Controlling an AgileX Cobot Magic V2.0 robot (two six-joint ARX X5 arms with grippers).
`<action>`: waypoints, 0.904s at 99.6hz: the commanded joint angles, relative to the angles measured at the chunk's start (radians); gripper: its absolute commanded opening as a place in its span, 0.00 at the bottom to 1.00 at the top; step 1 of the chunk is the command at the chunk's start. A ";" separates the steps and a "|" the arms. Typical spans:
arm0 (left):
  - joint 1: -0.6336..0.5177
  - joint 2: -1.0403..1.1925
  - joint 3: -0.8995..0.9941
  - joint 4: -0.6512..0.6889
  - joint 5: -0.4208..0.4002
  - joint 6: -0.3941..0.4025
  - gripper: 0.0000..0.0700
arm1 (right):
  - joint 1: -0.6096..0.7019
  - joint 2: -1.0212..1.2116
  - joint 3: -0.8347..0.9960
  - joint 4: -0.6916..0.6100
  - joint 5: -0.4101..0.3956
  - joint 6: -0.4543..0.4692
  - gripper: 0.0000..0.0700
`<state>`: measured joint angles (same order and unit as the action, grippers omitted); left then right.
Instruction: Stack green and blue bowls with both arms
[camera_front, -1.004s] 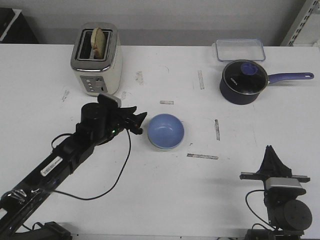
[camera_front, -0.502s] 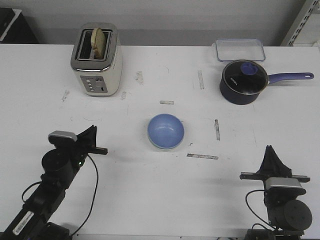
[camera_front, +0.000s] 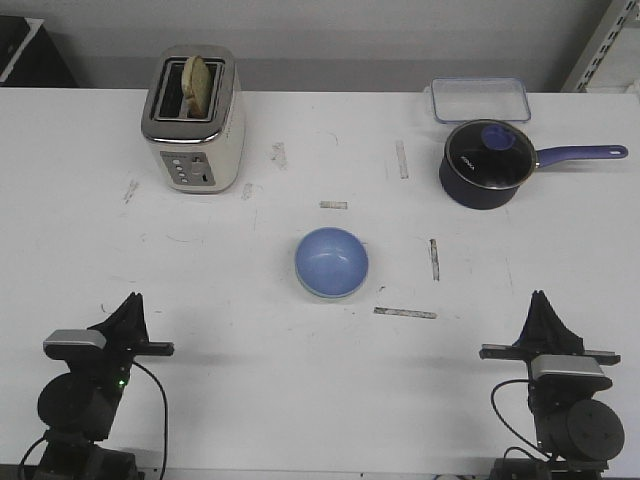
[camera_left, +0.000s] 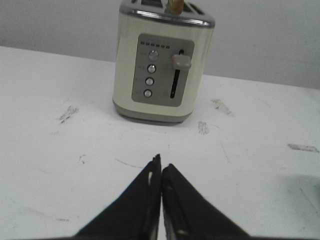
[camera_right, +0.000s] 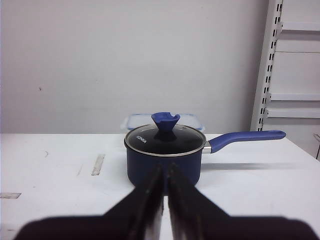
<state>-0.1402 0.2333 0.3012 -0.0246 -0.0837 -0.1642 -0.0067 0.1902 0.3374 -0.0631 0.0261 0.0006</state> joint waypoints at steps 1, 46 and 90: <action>0.000 -0.039 0.008 0.013 -0.003 0.017 0.00 | 0.002 -0.001 -0.003 0.010 0.000 0.010 0.01; 0.000 -0.195 0.009 0.013 -0.003 0.018 0.00 | 0.002 -0.001 -0.003 0.010 0.000 0.010 0.01; 0.064 -0.195 -0.058 0.029 0.033 0.178 0.00 | 0.002 -0.001 -0.003 0.010 0.000 0.010 0.01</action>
<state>-0.0902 0.0399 0.2611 -0.0204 -0.0540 -0.0082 -0.0067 0.1902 0.3374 -0.0631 0.0261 0.0006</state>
